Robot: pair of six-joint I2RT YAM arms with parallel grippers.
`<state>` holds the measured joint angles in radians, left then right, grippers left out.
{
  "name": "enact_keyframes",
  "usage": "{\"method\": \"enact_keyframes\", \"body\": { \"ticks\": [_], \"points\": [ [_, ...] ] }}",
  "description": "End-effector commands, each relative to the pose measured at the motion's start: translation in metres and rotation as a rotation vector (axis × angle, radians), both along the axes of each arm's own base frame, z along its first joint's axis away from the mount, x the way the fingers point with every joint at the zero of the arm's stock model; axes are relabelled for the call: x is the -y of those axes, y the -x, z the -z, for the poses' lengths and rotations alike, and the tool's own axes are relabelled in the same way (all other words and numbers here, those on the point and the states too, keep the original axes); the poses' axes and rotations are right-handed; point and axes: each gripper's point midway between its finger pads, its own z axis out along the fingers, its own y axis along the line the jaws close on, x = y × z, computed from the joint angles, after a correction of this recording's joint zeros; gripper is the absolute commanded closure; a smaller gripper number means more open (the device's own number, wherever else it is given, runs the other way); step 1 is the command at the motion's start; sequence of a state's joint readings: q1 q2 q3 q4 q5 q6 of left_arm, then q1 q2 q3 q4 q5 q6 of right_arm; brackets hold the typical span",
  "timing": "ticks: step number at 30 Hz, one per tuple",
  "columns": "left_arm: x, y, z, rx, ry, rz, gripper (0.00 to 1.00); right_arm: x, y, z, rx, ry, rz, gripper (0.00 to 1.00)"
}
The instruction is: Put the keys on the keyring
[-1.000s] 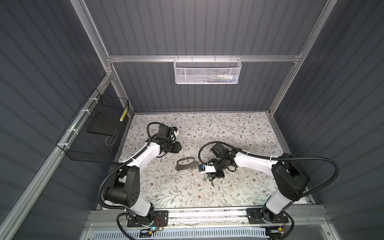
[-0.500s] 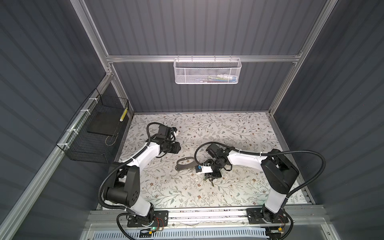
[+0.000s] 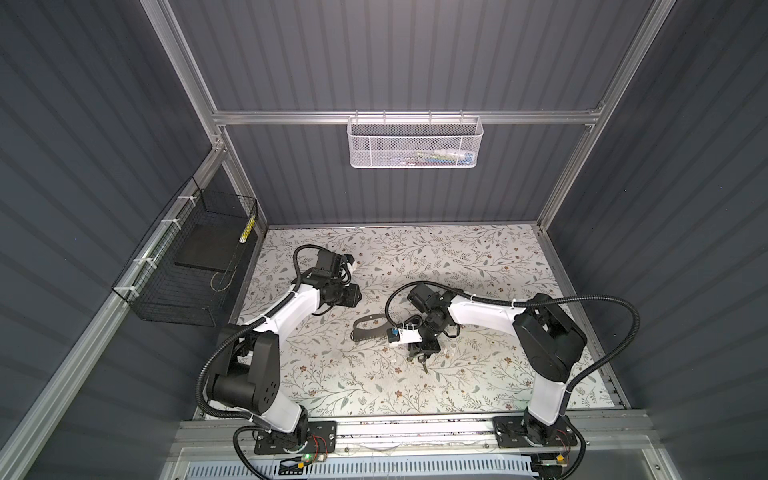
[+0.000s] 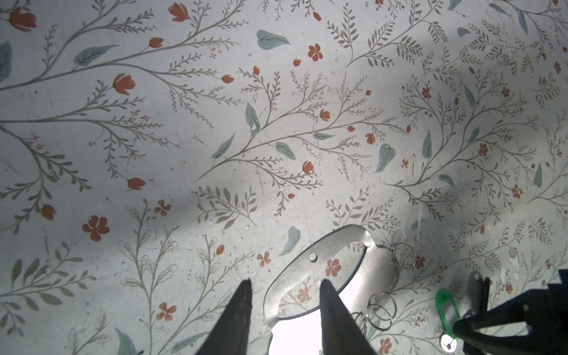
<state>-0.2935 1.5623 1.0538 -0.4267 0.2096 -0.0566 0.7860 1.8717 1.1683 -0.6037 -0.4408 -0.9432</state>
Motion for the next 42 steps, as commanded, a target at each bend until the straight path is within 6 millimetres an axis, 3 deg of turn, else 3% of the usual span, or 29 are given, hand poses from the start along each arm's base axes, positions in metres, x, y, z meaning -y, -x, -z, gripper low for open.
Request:
{"method": "enact_keyframes", "body": {
  "ticks": [1, 16, 26, 36, 42],
  "points": [
    [0.0012, -0.0010, -0.0114, 0.015, -0.002, 0.017, 0.62, 0.0047, 0.0066, 0.0011, -0.026, 0.046, -0.017, 0.76],
    [0.0011, -0.0007, -0.0117, 0.014, -0.004, 0.019, 0.62, 0.0037, 0.0070, 0.0066, -0.033, 0.097, -0.028, 0.77],
    [0.0014, -0.0004, -0.0131, 0.016, -0.002, 0.021, 0.62, 0.0033, 0.0078, 0.0081, -0.034, 0.110, -0.031, 0.83],
    [0.0014, -0.0003, -0.0127, 0.015, -0.003, 0.023, 0.62, 0.0032, 0.0077, 0.0099, -0.035, 0.125, -0.032, 0.78],
    [0.0012, 0.0001, -0.0128, 0.014, -0.003, 0.024, 0.61, 0.0032, 0.0075, 0.0106, -0.034, 0.131, -0.031, 0.82]
  ]
}}
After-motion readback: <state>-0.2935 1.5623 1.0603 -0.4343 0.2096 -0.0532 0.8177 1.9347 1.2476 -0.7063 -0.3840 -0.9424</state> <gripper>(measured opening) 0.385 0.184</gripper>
